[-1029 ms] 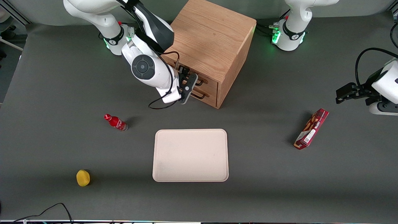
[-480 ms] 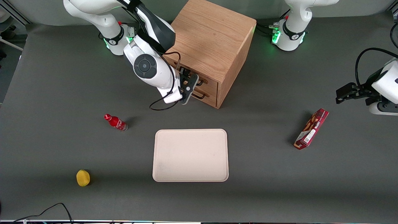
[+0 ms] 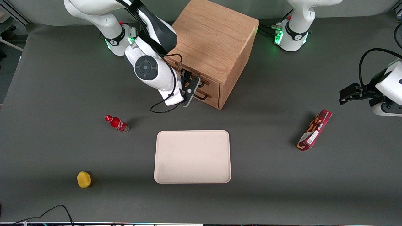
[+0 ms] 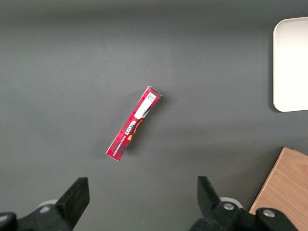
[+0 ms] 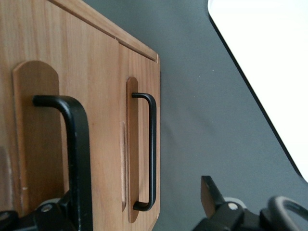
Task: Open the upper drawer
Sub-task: 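Pull the upper drawer outward from the cabinet with the right gripper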
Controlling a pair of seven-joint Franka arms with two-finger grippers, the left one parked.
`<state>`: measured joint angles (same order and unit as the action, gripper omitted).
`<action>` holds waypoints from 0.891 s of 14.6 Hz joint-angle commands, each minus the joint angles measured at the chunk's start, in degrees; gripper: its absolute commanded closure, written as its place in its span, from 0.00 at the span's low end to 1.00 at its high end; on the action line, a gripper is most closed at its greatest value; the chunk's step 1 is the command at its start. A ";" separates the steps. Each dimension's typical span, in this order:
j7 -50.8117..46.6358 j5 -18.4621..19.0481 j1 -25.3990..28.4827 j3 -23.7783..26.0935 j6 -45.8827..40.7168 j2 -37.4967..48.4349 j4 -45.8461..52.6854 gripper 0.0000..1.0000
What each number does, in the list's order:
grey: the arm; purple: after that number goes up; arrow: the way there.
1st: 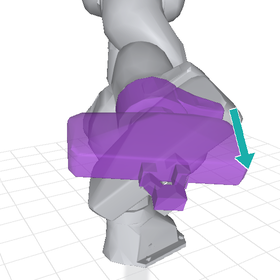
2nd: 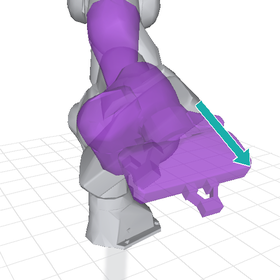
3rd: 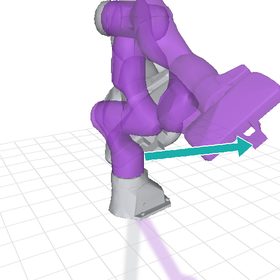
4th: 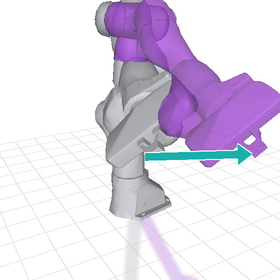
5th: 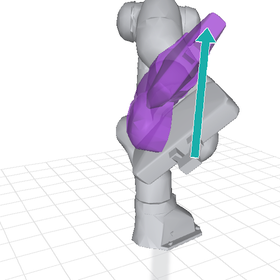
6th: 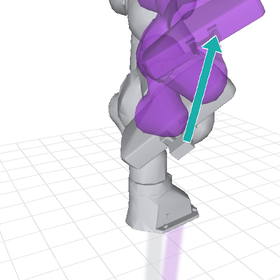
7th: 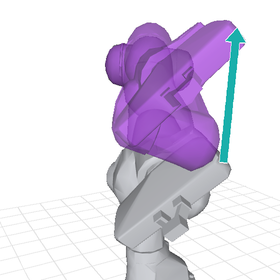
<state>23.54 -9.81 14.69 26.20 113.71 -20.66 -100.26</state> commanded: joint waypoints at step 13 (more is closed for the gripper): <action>-0.78 3.48 -1.06 -3.96 0.20 -3.95 8.50 0.00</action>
<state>23.54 -7.94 13.84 22.10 114.27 -22.26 -95.01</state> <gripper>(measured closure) 0.000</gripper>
